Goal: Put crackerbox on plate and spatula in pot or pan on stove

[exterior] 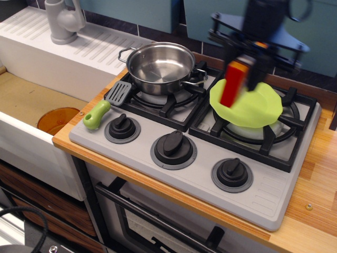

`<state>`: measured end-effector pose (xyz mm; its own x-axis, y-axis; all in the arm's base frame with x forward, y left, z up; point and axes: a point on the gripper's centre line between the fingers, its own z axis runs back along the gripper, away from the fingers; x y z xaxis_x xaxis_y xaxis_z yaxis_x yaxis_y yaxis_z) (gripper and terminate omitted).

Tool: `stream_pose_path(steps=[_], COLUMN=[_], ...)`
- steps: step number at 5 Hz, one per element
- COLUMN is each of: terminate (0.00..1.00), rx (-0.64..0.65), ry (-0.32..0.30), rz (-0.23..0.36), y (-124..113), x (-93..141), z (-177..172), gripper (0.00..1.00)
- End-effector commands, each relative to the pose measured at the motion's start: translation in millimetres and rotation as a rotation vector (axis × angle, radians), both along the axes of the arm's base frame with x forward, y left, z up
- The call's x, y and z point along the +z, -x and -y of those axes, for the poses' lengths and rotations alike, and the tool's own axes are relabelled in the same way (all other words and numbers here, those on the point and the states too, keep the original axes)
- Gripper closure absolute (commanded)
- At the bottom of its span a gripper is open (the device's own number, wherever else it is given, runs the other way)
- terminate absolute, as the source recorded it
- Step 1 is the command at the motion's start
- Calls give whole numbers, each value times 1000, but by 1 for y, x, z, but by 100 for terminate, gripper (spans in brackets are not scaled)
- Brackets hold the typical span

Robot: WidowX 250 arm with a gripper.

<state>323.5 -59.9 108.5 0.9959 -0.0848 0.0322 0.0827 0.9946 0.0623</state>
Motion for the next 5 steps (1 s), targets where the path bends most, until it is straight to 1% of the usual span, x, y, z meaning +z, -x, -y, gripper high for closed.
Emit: stream_pose_path(steps=[1, 2, 3, 4, 5], terminate=[0, 0, 0, 0, 0], rx=[-66, -66, -52, -26, -8], ry=[19, 45, 49, 33, 23], rz=[87, 104, 108, 93, 92], y=[-36, -44, -45, -38, -34], x=[0, -19, -27, -18, -16], z=[-37, -37, -30, -18, -5], gripper=[100, 100, 100, 100, 100])
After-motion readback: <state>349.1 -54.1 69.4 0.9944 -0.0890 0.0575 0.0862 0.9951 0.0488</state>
